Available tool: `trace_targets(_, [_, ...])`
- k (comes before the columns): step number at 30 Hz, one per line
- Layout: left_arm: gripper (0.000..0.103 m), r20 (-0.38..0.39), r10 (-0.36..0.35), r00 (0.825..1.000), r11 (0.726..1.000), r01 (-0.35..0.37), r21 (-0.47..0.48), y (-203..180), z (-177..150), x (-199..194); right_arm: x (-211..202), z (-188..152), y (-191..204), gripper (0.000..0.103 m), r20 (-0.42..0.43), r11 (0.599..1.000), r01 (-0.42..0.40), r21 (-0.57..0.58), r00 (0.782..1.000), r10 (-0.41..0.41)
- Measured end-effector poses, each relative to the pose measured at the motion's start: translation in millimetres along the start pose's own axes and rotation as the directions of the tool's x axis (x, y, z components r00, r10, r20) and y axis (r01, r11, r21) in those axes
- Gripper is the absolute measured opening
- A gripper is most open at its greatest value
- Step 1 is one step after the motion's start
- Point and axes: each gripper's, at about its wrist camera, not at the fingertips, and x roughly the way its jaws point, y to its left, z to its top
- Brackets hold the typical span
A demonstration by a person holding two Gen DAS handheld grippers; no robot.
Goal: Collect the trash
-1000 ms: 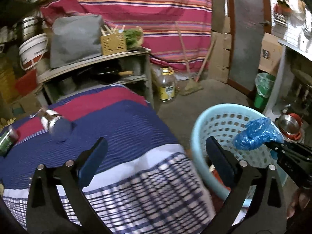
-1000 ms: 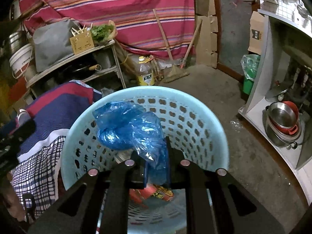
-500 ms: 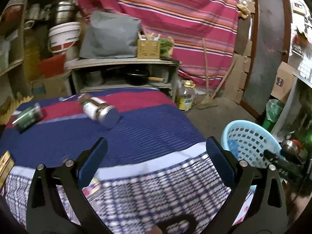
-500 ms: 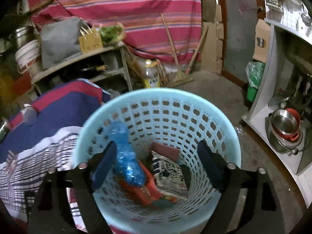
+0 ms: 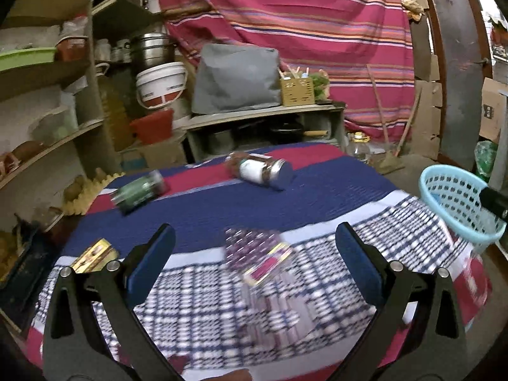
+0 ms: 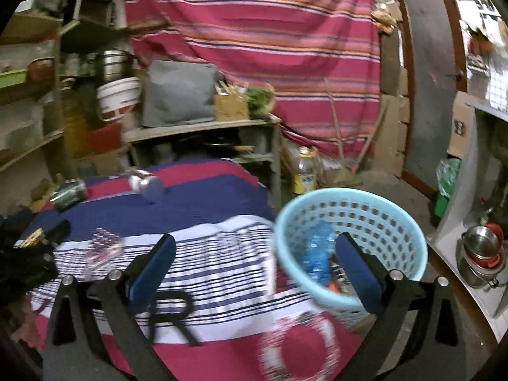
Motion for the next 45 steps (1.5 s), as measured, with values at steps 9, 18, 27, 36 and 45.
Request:
trace_targets(9, [0.098, 0.049, 0.034, 0.998, 0.999, -0.033, -0.027, 46, -23, -32, -35, -11, 74, 0.098, 0.070, 0.999, -0.047, -0.009, 0.996, 0.047])
trace_targets(18, [0.098, 0.017, 0.045, 0.999, 0.997, -0.044, -0.056, 71, -47, -26, -32, -50, 111, 0.098, 0.098, 0.998, -0.032, -0.057, 0.994, 0.038])
trace_targets(27, [0.098, -0.048, 0.009, 0.999, 0.997, -0.013, -0.076, 71, -54, -4, -9, -65, 93, 0.098, 0.029, 1.000, 0.005, 0.030, 1.000, -0.006])
trace_targets(36, [0.098, -0.035, 0.009, 0.999, 0.999, -0.010, -0.038, 57, -56, -6, -8, -66, 88, 0.098, 0.016, 0.999, 0.017, 0.047, 1.000, -0.018])
trace_targets(45, [0.098, -0.039, 0.000, 0.999, 0.997, -0.003, -0.072, 63, -55, -6, -9, -66, 96, 0.098, 0.020, 1.000, 0.030, 0.005, 0.999, -0.030])
